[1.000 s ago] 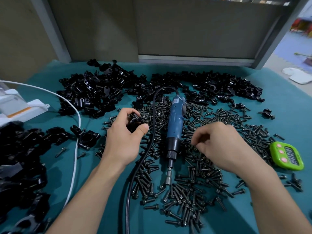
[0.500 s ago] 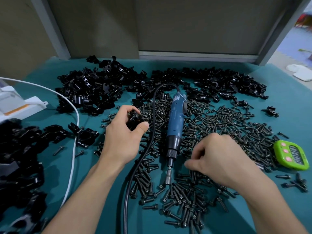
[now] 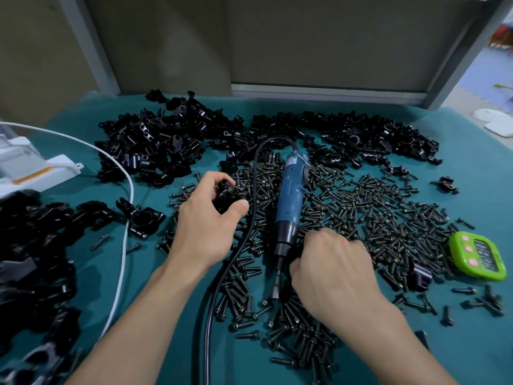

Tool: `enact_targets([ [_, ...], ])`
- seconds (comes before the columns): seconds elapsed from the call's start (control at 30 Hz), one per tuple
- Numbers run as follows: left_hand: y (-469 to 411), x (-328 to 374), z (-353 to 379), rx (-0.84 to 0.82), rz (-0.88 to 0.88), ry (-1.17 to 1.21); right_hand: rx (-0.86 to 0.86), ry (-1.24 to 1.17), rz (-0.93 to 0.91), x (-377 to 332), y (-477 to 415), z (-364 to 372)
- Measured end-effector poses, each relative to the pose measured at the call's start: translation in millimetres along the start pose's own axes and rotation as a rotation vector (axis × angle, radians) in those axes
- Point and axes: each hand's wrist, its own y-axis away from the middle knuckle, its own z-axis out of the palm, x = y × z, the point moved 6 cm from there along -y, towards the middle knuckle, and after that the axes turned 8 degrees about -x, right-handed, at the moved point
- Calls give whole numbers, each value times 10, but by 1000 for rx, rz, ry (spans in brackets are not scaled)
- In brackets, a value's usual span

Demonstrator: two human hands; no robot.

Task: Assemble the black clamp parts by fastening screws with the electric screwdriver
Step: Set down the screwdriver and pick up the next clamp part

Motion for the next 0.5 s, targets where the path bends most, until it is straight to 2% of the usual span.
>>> enact_targets([
  [0.1, 5, 12, 10, -11, -2, 31, 27, -64, -10, 47, -32, 13],
  [0.27, -4, 21, -15, -43, -29, 97, 2, -544, 84, 403, -164, -112],
  [0.43, 23, 24, -6, -34, -43, 93, 178, -798, -109, 301, -315, -346],
  [0.5, 26, 24, 4, -20, -42, 104, 208, -970, -184, 147, -442, -466],
])
